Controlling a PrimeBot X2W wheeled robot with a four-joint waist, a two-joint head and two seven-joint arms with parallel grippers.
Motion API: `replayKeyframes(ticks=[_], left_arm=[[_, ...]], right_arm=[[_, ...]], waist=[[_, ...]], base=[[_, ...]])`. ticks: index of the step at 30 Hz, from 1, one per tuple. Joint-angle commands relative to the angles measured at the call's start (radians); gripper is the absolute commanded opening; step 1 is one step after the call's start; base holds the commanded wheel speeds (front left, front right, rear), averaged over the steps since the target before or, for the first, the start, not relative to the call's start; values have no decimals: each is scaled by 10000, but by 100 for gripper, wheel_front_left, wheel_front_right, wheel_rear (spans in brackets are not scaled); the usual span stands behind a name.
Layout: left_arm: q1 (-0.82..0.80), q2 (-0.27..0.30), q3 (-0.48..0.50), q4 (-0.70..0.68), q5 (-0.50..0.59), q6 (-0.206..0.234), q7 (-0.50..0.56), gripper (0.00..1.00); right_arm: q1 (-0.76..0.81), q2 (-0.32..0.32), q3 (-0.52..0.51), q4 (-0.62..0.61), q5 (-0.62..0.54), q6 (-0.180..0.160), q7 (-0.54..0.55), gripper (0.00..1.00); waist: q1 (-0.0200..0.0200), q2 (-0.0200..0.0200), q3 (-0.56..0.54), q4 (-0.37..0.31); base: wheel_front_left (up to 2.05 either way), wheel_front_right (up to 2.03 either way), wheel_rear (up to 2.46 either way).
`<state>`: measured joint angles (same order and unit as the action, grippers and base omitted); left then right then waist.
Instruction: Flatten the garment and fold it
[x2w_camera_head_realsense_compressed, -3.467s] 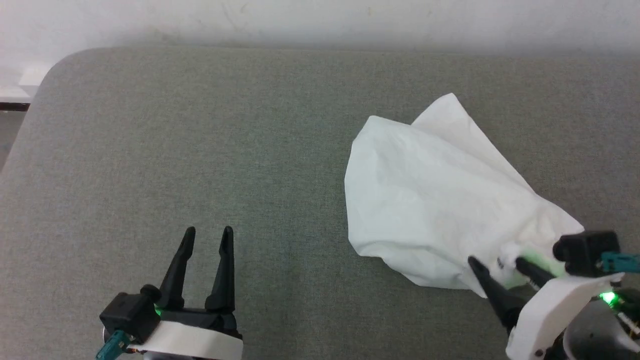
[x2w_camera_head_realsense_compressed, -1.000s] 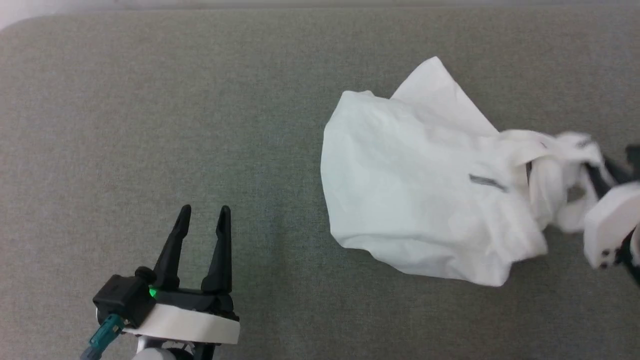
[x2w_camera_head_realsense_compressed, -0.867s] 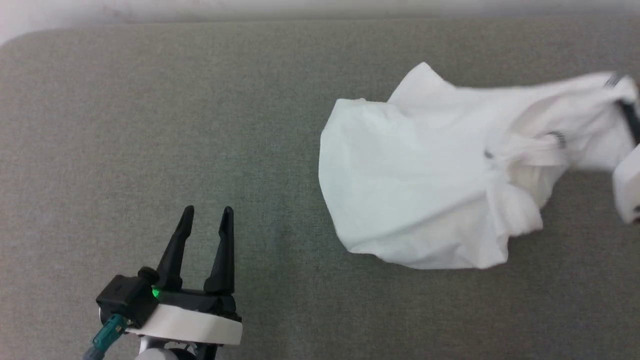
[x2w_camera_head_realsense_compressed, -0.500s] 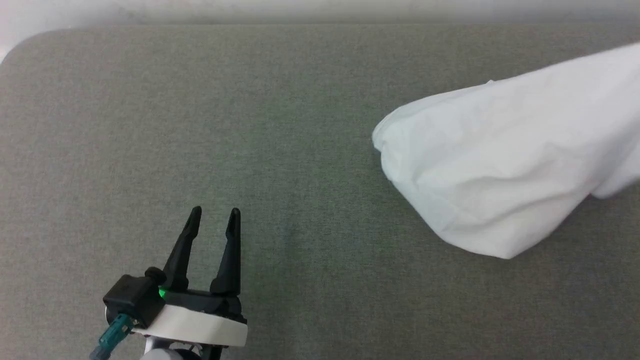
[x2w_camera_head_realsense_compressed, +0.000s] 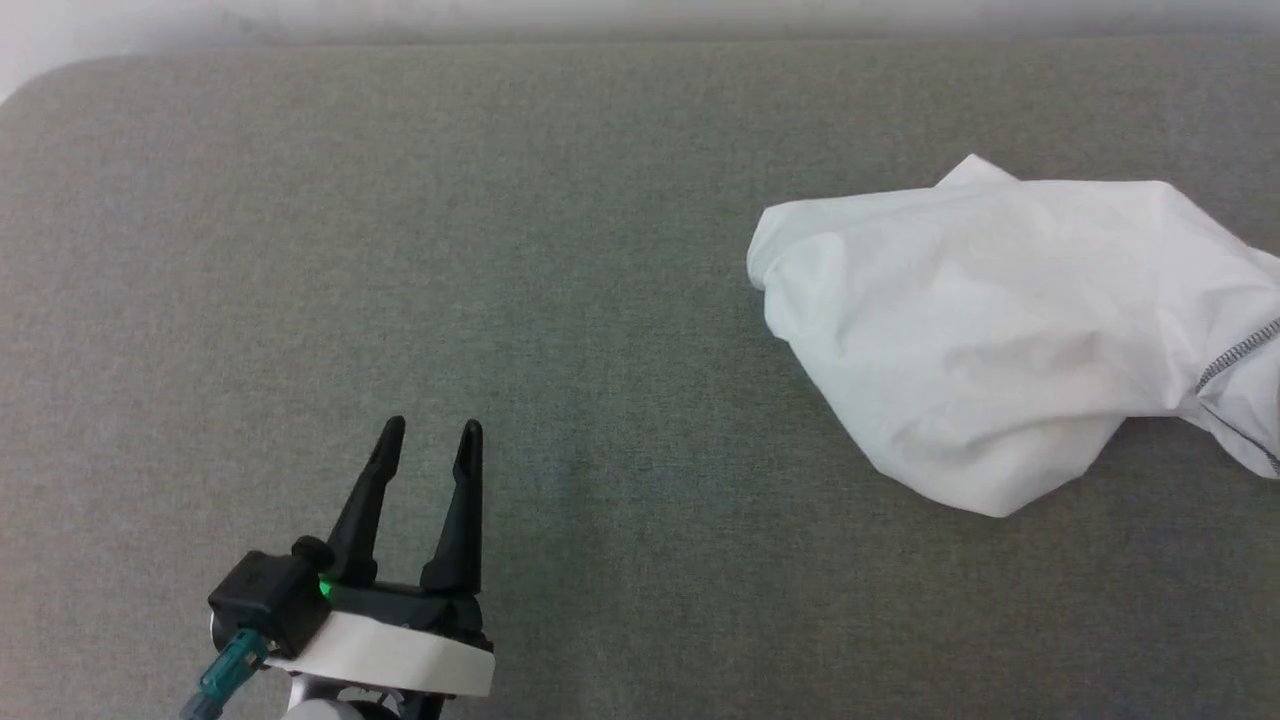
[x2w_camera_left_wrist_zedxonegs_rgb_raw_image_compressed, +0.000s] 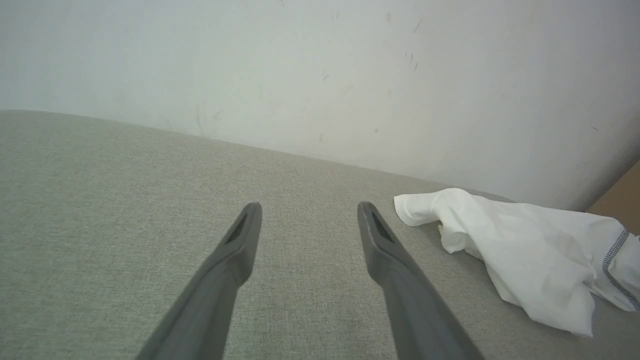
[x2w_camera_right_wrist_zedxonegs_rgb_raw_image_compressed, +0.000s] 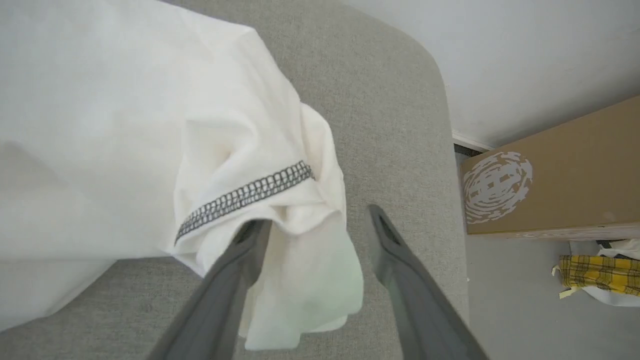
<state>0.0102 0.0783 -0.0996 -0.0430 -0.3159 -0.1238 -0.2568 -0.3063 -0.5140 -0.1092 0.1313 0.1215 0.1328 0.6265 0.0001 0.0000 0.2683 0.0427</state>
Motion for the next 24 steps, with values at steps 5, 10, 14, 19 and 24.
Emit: replayKeyframes(ticks=[5,10,14,19,24], left_arm=[[239,-1,109,-16,25,-69,-49,100],[398,-31,237,-142,59,-69,-49,100],[598,-46,404,-364,111,-69,-49,100],[905,-101,718,-811,249,-69,-49,100],[1277,-192,883,-1130,274,-69,-49,100]], right_arm=[[262,1066,-850,-2038,562,-21,-123,100],[1156,2707,-1666,-4402,-37,-21,-1878,100],[2431,4271,-1756,-5238,-531,-21,-3678,100],[3976,4627,-1236,-4799,46,-21,-5921,100],[4859,4634,-381,-3619,813,-21,-7628,100]], waist=[[-1,0,-620,-442],[-1,0,-726,-545],[-1,0,-784,-587],[-1,0,-913,-625],[-1,0,-1043,-716]], base=[[0,0,0],[0,0,0],[0,0,0],[0,0,0],[0,0,0]])
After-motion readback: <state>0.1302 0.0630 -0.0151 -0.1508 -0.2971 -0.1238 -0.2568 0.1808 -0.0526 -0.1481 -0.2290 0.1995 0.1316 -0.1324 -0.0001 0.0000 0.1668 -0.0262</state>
